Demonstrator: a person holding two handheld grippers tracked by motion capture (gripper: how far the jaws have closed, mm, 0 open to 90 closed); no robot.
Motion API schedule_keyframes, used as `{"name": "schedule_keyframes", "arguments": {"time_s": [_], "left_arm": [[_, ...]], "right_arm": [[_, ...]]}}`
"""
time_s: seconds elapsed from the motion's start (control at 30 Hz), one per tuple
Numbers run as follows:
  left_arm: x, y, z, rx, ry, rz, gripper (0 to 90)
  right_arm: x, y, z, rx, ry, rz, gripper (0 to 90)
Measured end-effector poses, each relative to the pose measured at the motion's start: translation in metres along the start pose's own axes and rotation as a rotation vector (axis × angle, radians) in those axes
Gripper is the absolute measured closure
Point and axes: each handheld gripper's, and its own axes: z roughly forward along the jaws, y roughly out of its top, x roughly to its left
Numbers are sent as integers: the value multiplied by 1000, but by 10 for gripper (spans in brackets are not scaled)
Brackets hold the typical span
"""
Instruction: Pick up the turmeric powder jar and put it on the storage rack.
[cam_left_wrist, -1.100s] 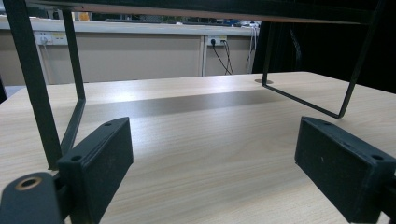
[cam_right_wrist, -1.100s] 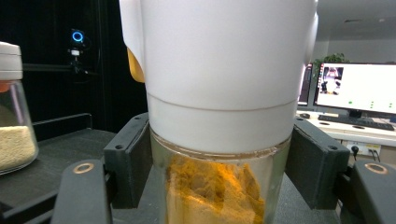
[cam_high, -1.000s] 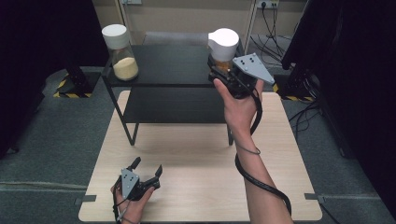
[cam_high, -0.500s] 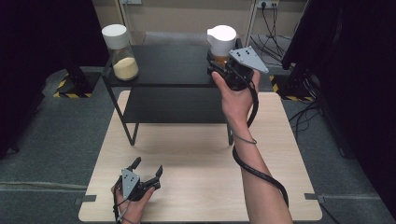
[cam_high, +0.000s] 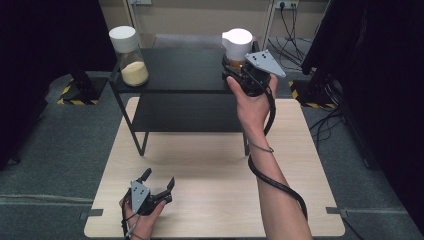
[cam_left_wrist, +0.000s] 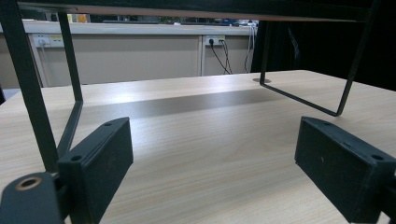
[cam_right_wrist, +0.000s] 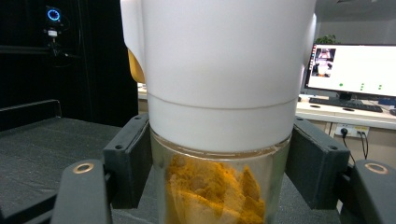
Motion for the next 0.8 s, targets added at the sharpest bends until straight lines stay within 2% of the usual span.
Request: {"name": "schedule_keyframes", "arguments": {"time_s": [0.27,0.8], "left_arm": [[0,0,0,-1,-1,0,110],[-1,-1,0,-4,-1,1,110]], "right_arm": [[-4,2,3,9,18,5,305],[-5,2,6,11,18,29,289]]}}
